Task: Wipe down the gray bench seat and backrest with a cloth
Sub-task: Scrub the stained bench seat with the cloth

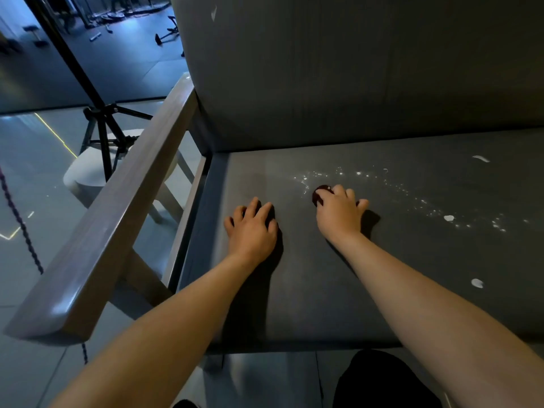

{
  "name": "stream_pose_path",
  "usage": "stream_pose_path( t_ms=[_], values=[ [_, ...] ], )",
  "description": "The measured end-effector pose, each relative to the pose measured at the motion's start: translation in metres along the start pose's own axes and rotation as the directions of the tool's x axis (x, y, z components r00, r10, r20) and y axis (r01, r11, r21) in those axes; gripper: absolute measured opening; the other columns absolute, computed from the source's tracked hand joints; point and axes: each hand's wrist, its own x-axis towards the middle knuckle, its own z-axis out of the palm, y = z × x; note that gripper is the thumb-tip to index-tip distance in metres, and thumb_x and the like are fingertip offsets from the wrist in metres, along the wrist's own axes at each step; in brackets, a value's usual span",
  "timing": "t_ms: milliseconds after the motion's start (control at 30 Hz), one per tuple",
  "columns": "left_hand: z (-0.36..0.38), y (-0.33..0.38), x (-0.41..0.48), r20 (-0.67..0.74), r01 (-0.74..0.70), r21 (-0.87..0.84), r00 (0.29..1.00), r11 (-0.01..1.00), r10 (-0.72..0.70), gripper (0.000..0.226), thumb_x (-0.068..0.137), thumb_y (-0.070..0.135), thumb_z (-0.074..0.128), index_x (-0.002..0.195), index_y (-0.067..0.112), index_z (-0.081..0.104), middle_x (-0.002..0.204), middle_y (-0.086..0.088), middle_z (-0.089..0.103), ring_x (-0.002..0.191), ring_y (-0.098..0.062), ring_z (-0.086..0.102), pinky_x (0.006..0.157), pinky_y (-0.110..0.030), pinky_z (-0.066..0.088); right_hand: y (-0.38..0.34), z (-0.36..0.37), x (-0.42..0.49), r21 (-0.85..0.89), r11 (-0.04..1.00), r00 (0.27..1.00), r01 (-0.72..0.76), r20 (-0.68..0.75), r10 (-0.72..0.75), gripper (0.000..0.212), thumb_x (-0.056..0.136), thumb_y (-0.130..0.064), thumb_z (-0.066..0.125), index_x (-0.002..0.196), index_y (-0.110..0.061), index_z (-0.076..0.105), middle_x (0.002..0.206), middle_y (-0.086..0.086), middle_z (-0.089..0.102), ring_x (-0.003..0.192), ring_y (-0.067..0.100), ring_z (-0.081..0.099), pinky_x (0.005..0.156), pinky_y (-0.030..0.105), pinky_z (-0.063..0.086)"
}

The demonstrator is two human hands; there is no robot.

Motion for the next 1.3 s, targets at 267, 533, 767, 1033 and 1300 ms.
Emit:
stream_pose_path(
  t_ms=[267,533,767,1033,1300],
  values=[
    [0.013,0.014,0.038,-0.027,-0.006,-0.027,1.000,1.000,0.006,0.054,0.104,0.049,0.030,0.157,0.038,0.025,0.168,0.002,0.015,0.152,-0.029,0.008,0.121,-0.055,0.009,-0.027,0.013,0.010,0.063,0.961,0.961,0.271,0.031,-0.273,0.041,0.098,-0.031,0.049,0.136,-0.038,0.059,0.134,-0.002,0.051,0.124,0.023,0.040,0.100,0.045,0.026],
    [0.017,0.014,0.037,-0.060,-0.004,-0.047,0.998,0.999,0.002,0.055,0.104,0.049,0.029,0.157,0.038,0.022,0.168,0.003,0.016,0.150,-0.026,0.010,0.122,-0.054,0.007,-0.014,0.017,0.073,0.013,1.000,1.000,0.000,0.003,0.000,0.044,0.100,-0.024,0.049,0.144,-0.028,0.054,0.142,0.006,0.049,0.131,0.030,0.037,0.106,0.050,0.028],
    [0.018,0.015,0.035,-0.111,-0.005,-0.097,0.994,0.995,-0.006,0.057,0.104,0.042,0.032,0.159,0.029,0.020,0.167,0.005,0.020,0.150,-0.023,0.014,0.121,-0.053,0.009,-0.051,0.018,0.037,0.192,0.936,0.936,0.296,0.135,-0.324,0.045,0.097,-0.040,0.047,0.142,-0.043,0.053,0.142,-0.005,0.051,0.130,0.022,0.037,0.104,0.045,0.025],
    [0.017,0.011,0.035,-0.093,-0.015,-0.102,0.996,0.995,0.005,0.055,0.104,0.047,0.035,0.156,0.032,0.027,0.167,0.005,0.020,0.151,-0.022,0.012,0.122,-0.052,0.007,0.012,0.004,0.081,-0.029,0.999,0.998,0.024,0.062,-0.023,0.059,0.097,-0.011,0.047,0.151,-0.033,0.042,0.155,0.000,0.041,0.132,0.032,0.033,0.111,0.055,0.024],
    [0.006,0.010,0.040,-0.056,0.004,-0.202,0.998,0.979,-0.015,0.053,0.101,0.036,0.045,0.153,0.032,0.035,0.163,0.006,0.029,0.146,-0.023,0.023,0.120,-0.050,0.014,-0.057,0.014,0.062,0.273,0.942,0.924,0.197,0.269,-0.271,0.051,0.104,-0.040,0.042,0.155,-0.039,0.035,0.163,-0.009,0.032,0.139,0.029,0.028,0.115,0.044,0.025]
  ],
)
